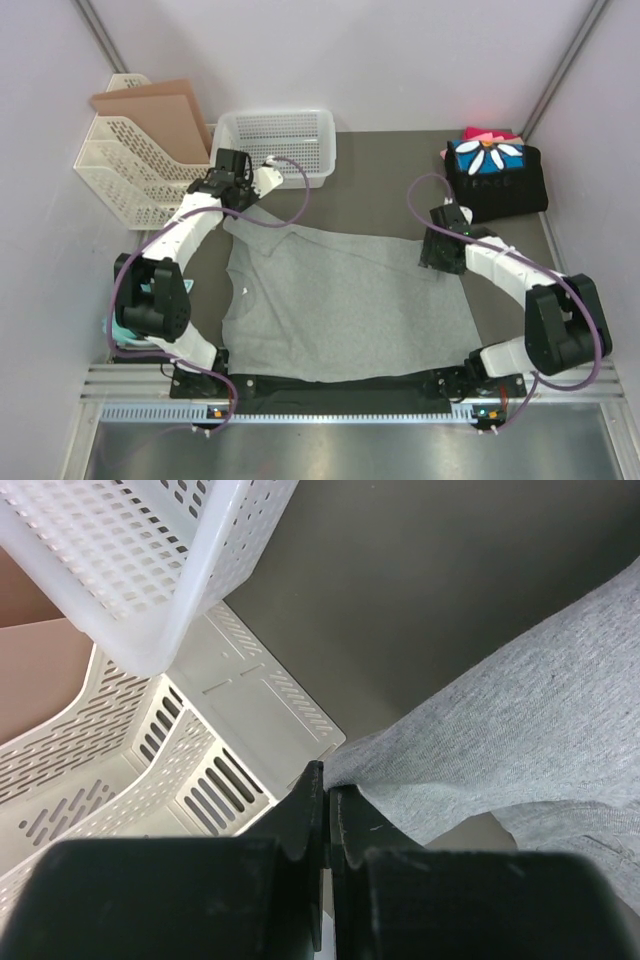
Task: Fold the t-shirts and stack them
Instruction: Flatten out the tshirt
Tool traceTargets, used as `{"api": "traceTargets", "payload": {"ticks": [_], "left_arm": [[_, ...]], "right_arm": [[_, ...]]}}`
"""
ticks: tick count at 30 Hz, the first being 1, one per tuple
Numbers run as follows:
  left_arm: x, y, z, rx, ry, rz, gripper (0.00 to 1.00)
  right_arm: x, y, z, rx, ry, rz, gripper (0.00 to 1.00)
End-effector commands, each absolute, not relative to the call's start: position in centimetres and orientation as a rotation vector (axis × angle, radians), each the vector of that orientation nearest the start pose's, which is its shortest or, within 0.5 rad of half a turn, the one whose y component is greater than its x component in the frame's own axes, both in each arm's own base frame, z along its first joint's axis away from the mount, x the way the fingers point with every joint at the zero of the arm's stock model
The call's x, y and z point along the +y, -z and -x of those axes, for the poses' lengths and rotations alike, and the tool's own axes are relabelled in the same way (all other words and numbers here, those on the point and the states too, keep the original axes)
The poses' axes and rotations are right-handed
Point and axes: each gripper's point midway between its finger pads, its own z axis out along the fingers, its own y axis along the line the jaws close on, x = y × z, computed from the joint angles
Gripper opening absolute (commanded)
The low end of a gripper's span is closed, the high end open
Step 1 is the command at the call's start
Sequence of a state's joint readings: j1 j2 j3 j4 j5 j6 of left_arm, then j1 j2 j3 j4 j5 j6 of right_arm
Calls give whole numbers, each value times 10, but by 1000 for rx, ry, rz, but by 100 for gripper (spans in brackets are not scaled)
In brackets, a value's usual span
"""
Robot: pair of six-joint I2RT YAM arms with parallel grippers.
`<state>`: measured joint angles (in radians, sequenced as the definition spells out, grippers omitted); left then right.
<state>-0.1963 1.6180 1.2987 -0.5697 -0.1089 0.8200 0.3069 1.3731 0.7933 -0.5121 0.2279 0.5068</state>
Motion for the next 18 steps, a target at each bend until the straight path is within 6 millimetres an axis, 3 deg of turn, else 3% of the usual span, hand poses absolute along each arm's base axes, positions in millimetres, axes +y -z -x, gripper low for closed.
{"api": "traceTargets", "payload": {"ticks": [1, 14, 17, 18], "left_arm": [[-35, -167, -423, 2143, -404, -1126, 0], [-36, -149, -430, 2185, -393, -1096, 0], [-37, -147, -430, 2190, -388, -1093, 0], [-37, -145, -431, 2192, -385, -1091, 3]], "right_arm": [[82, -42, -294, 2575, -43, -343, 59], [84, -18, -291, 2614, -64, -358, 42], [86, -15, -292, 2620, -71, -356, 33], [85, -13, -292, 2626, -66, -358, 26]]}}
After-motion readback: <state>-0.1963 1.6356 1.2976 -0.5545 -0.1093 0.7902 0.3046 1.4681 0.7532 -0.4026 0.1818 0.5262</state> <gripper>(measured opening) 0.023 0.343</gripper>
